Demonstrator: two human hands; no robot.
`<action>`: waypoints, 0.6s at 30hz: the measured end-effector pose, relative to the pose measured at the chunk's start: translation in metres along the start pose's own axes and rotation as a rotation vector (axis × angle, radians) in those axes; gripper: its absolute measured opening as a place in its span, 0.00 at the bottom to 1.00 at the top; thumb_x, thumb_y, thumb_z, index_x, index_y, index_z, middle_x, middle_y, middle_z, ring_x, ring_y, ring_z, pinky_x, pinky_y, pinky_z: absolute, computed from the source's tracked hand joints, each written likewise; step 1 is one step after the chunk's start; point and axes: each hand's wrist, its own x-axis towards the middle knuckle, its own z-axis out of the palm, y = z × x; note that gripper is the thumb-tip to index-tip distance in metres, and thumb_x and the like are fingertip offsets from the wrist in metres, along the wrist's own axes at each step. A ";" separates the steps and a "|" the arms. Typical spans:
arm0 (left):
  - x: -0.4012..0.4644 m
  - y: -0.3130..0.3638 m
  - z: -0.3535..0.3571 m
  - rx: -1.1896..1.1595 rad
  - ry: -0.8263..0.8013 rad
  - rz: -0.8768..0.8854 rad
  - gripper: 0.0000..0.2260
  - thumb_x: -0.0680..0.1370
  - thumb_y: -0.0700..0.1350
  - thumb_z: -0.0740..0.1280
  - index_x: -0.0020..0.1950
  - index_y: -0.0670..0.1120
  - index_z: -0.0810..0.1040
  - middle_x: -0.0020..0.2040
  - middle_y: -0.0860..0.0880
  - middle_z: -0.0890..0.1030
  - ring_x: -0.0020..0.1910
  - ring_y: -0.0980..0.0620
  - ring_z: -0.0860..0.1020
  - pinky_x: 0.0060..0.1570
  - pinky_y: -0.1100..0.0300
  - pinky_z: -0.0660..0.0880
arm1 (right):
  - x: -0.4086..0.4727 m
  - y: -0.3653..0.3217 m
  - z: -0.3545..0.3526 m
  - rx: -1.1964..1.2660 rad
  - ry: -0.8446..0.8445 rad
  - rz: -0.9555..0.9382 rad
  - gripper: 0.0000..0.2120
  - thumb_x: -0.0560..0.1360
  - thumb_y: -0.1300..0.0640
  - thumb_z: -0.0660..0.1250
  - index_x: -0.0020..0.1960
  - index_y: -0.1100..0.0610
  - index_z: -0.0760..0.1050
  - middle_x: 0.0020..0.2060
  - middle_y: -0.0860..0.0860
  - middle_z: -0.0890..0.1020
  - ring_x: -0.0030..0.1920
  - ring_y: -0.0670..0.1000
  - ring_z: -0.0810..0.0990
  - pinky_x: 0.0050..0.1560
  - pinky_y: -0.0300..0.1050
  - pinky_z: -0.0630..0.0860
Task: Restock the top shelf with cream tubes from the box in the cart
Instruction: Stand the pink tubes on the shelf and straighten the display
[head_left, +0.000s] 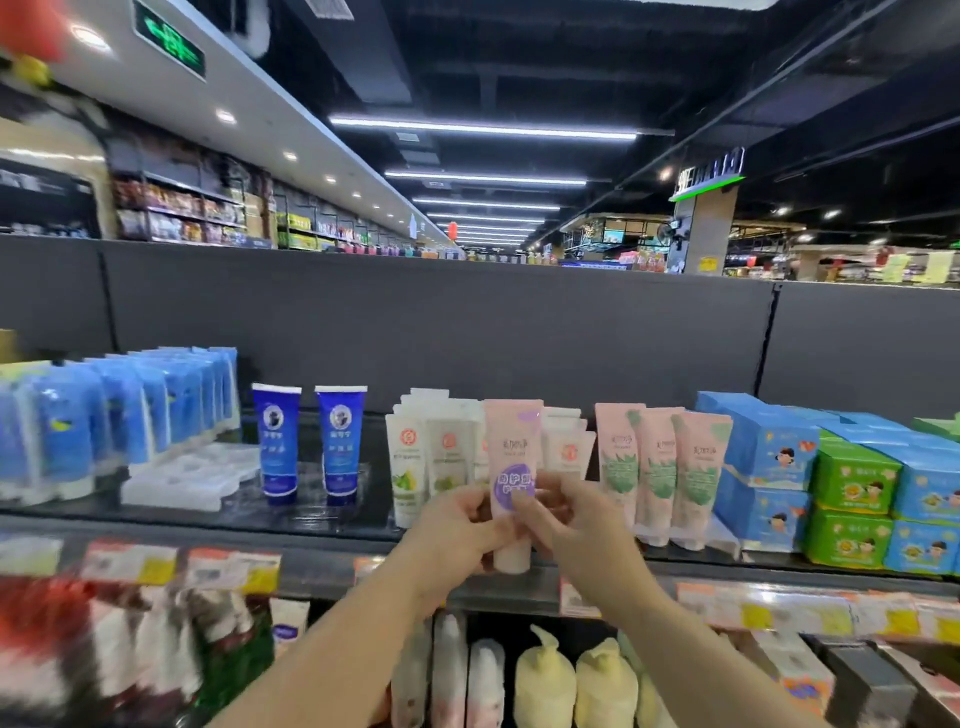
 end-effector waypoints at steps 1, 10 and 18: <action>-0.006 -0.001 -0.016 0.016 0.018 0.010 0.09 0.76 0.47 0.70 0.56 0.53 0.81 0.47 0.54 0.86 0.45 0.57 0.84 0.43 0.60 0.81 | 0.006 -0.003 0.018 0.021 -0.038 0.032 0.11 0.75 0.45 0.70 0.55 0.47 0.79 0.45 0.44 0.86 0.46 0.42 0.84 0.50 0.46 0.82; -0.066 -0.030 -0.205 0.121 0.204 -0.048 0.07 0.75 0.43 0.72 0.50 0.54 0.84 0.47 0.50 0.86 0.48 0.50 0.84 0.51 0.49 0.81 | 0.040 -0.066 0.212 0.144 -0.183 0.153 0.14 0.67 0.48 0.76 0.50 0.50 0.80 0.42 0.49 0.86 0.44 0.53 0.86 0.47 0.59 0.82; -0.085 -0.046 -0.337 0.160 0.195 -0.030 0.07 0.74 0.42 0.73 0.49 0.52 0.84 0.42 0.48 0.85 0.38 0.55 0.81 0.40 0.60 0.76 | 0.063 -0.119 0.340 0.104 -0.138 0.142 0.06 0.71 0.51 0.74 0.46 0.47 0.78 0.41 0.48 0.86 0.44 0.50 0.85 0.50 0.57 0.82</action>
